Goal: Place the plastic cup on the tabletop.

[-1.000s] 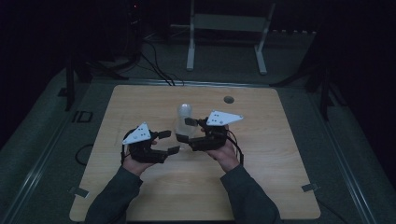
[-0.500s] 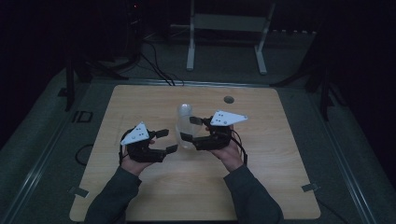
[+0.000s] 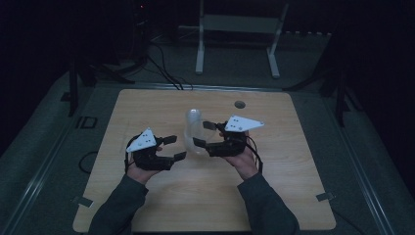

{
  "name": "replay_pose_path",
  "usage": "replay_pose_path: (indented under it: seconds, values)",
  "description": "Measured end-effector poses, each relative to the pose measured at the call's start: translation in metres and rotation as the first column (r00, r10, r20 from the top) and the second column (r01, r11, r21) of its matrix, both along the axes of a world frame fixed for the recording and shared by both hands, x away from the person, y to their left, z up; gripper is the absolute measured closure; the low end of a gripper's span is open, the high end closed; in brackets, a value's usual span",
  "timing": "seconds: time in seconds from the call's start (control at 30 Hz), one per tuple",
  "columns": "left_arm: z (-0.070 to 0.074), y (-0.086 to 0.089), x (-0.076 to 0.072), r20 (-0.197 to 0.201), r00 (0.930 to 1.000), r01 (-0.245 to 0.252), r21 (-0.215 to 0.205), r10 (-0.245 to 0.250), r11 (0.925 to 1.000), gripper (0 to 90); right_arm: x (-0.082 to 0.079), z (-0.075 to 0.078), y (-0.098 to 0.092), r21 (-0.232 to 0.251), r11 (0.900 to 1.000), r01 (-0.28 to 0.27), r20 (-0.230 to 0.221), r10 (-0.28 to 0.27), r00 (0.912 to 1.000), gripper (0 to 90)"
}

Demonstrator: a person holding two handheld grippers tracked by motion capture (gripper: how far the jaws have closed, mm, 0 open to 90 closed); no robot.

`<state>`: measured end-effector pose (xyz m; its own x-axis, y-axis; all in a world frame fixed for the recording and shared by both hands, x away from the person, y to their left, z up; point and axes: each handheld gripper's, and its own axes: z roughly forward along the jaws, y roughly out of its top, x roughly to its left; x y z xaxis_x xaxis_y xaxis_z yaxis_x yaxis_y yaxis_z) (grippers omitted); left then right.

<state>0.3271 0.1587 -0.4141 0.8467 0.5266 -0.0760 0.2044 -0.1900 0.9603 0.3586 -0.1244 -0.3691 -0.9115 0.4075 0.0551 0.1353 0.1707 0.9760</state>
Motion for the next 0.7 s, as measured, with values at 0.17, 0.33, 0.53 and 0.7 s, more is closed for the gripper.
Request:
replay_pose_path:
  seconds: [0.17,0.33,0.53,0.7]
  values:
    - [0.0,0.0,0.001,0.001,1.0,-0.001,0.005,0.001,1.0,28.3,0.001,0.001,-0.004,-0.002,1.0,0.01,0.004,-0.01,0.9999,29.0]
    - [0.0,-0.001,0.001,0.0,1.0,0.0,0.006,0.0,1.0,28.3,0.001,0.002,-0.01,-0.005,1.0,0.023,0.013,-0.023,0.9996,29.0]
    - [-0.001,-0.003,0.001,-0.003,1.0,-0.001,0.009,0.001,1.0,28.2,0.003,0.0,-0.018,-0.005,0.999,0.049,0.015,-0.049,0.9987,29.0]
    - [-0.002,-0.003,0.001,-0.004,1.0,-0.003,0.012,0.003,0.9999,28.3,0.003,-0.001,-0.023,-0.01,0.998,0.07,0.021,-0.069,0.9974,29.0]
